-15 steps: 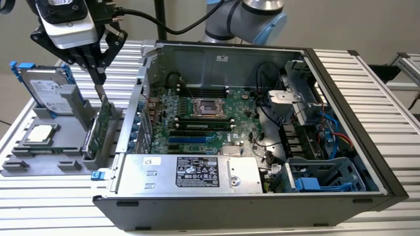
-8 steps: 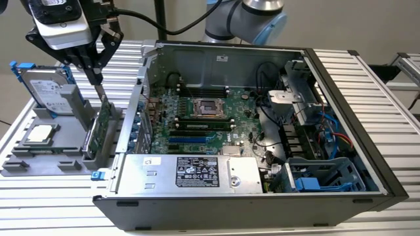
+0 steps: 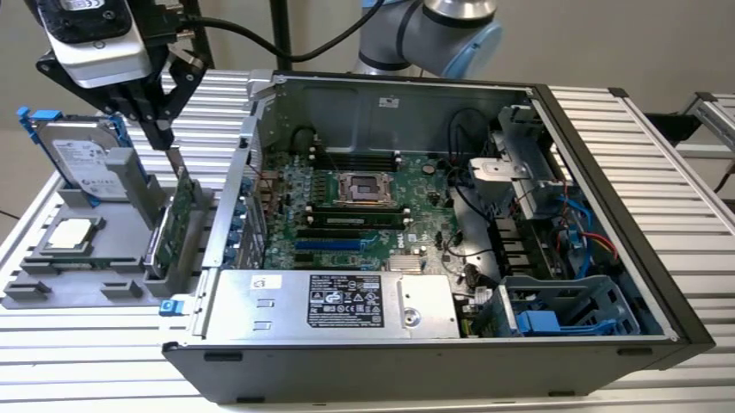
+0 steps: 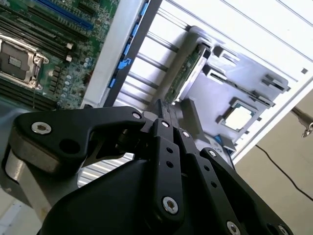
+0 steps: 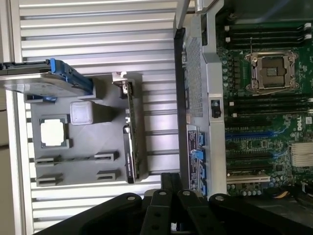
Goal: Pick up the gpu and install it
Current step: 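Reach for the gpu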
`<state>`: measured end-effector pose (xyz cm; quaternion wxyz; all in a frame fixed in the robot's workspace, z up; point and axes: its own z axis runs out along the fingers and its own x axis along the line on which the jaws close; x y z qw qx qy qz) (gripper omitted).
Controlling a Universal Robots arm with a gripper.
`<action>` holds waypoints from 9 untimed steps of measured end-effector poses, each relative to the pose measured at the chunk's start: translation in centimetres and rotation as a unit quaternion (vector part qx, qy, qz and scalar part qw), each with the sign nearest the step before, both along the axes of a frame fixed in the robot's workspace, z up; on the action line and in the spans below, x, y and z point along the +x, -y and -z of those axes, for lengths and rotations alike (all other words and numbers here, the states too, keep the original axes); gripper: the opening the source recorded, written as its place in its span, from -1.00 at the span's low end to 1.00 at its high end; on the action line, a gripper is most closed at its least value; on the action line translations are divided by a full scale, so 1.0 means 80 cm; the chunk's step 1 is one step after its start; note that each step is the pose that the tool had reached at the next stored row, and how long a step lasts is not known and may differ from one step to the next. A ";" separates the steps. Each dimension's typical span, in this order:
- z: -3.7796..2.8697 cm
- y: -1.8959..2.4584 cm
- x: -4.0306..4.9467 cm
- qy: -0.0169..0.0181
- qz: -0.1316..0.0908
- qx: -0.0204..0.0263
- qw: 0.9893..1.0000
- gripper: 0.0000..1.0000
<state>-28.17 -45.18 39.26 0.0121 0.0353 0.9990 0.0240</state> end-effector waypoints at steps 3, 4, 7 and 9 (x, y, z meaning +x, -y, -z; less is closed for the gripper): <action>0.0000 0.0008 -0.003 0.000 0.000 0.000 1.000 -1.00; 0.0000 0.0011 -0.004 0.000 0.000 0.000 1.000 -1.00; 0.0000 0.0018 -0.006 0.000 0.000 0.000 1.000 -1.00; 0.0000 0.0024 -0.008 0.000 0.000 0.000 1.000 -1.00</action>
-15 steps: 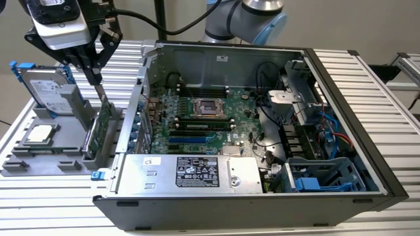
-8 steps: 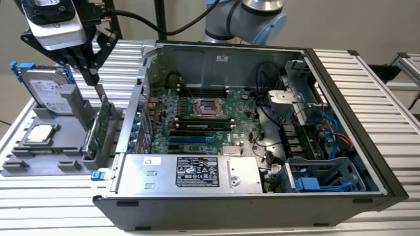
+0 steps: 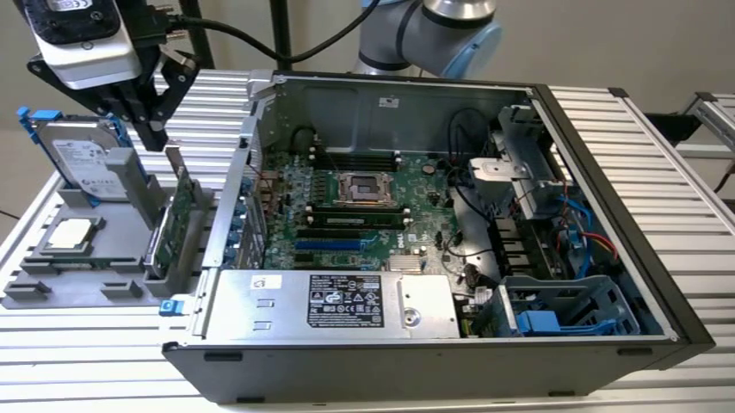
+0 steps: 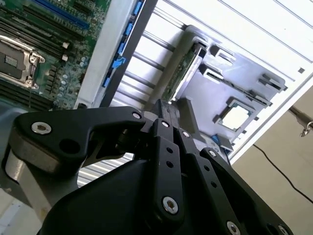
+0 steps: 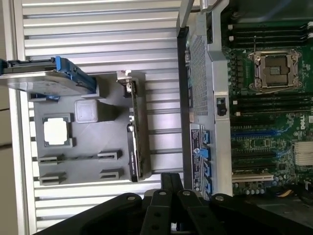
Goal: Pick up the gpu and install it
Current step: 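Reach for the gpu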
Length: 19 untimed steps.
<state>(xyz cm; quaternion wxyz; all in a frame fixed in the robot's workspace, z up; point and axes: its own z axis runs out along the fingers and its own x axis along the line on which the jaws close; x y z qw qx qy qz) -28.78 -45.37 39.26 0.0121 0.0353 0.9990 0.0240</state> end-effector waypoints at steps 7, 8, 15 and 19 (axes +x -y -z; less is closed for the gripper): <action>0.0000 0.0019 -0.006 0.000 0.000 0.000 1.000 -1.00; 0.0000 0.0021 -0.007 0.000 0.000 0.000 1.000 -1.00; 0.0000 0.0038 -0.012 0.000 0.000 0.000 1.000 -1.00; 0.0000 0.0046 -0.015 0.000 0.000 0.000 1.000 -1.00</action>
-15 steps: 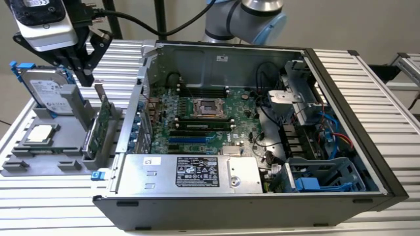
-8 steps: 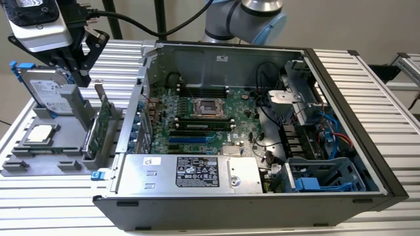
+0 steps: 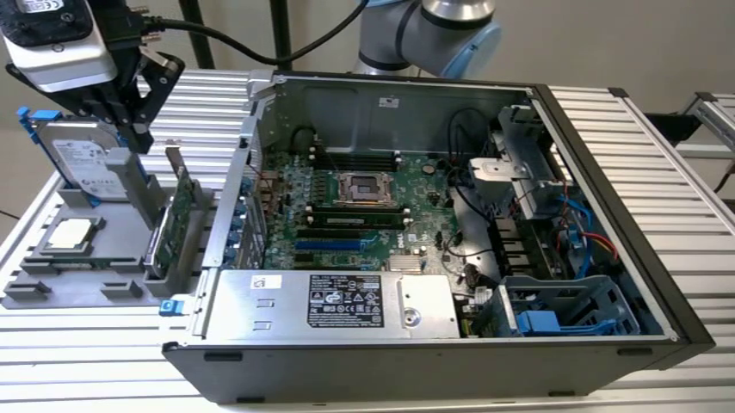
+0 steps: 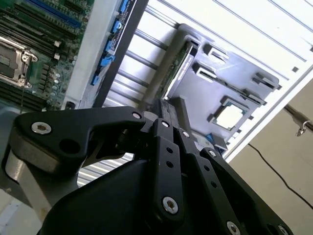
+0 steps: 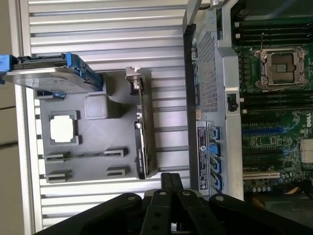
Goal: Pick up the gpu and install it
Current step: 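Reach for the gpu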
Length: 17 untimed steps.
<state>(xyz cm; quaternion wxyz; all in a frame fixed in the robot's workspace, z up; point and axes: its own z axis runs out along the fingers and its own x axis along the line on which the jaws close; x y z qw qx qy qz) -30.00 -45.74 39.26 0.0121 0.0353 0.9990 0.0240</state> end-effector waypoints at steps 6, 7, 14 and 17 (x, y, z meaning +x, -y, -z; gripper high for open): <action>0.0000 0.0011 -0.005 0.000 0.000 0.000 1.000 -1.00; 0.0000 0.0013 -0.006 0.000 0.000 0.000 1.000 -1.00; 0.0001 0.0022 -0.012 0.000 0.000 0.000 1.000 -1.00; 0.0001 0.0023 -0.015 0.000 0.000 0.000 1.000 -1.00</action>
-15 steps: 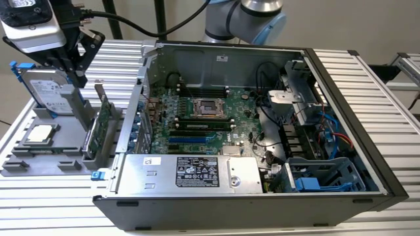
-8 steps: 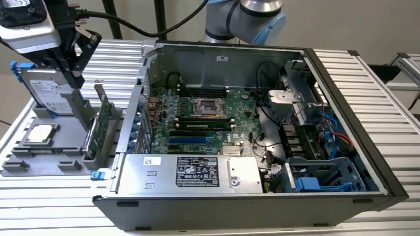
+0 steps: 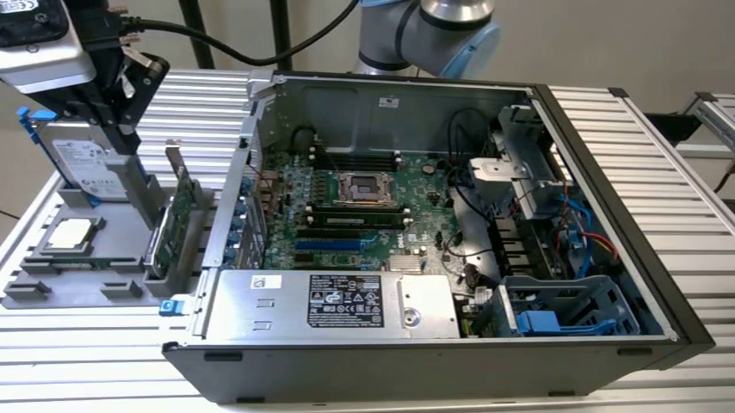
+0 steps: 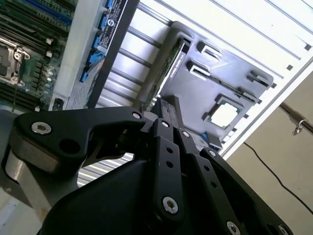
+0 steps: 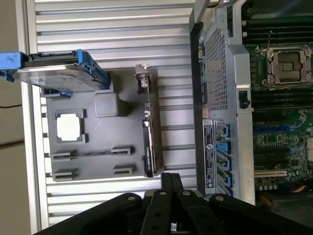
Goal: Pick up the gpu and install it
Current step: 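Reach for the gpu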
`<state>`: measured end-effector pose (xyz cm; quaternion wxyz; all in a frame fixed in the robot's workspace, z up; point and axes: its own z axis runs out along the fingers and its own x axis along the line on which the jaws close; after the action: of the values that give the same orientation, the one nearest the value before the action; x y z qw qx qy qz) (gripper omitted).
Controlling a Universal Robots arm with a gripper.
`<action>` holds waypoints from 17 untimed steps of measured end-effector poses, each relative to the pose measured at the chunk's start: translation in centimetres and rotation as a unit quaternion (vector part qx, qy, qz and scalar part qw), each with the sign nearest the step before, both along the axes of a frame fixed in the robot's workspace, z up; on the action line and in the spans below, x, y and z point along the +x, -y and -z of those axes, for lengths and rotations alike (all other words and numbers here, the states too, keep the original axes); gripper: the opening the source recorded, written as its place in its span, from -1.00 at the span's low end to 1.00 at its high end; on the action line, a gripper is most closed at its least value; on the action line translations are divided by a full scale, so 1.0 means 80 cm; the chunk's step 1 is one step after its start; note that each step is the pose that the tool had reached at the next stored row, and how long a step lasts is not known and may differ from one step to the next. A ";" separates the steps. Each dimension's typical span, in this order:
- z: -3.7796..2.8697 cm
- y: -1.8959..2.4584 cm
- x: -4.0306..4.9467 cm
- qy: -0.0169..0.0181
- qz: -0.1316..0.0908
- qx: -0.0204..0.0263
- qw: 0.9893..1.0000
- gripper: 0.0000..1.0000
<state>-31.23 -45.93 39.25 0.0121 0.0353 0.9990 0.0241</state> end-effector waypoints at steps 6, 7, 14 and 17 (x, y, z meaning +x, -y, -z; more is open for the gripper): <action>0.0001 0.0000 -0.007 0.000 0.000 0.000 1.000 -1.00; 0.0002 0.0000 -0.008 0.000 0.000 0.000 1.000 -1.00; 0.0004 0.0000 -0.010 -0.001 0.000 0.000 1.000 -1.00; 0.0004 0.0000 -0.010 -0.001 0.000 0.000 1.000 -1.00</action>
<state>-32.02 -45.92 39.23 0.0113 0.0354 0.9990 0.0240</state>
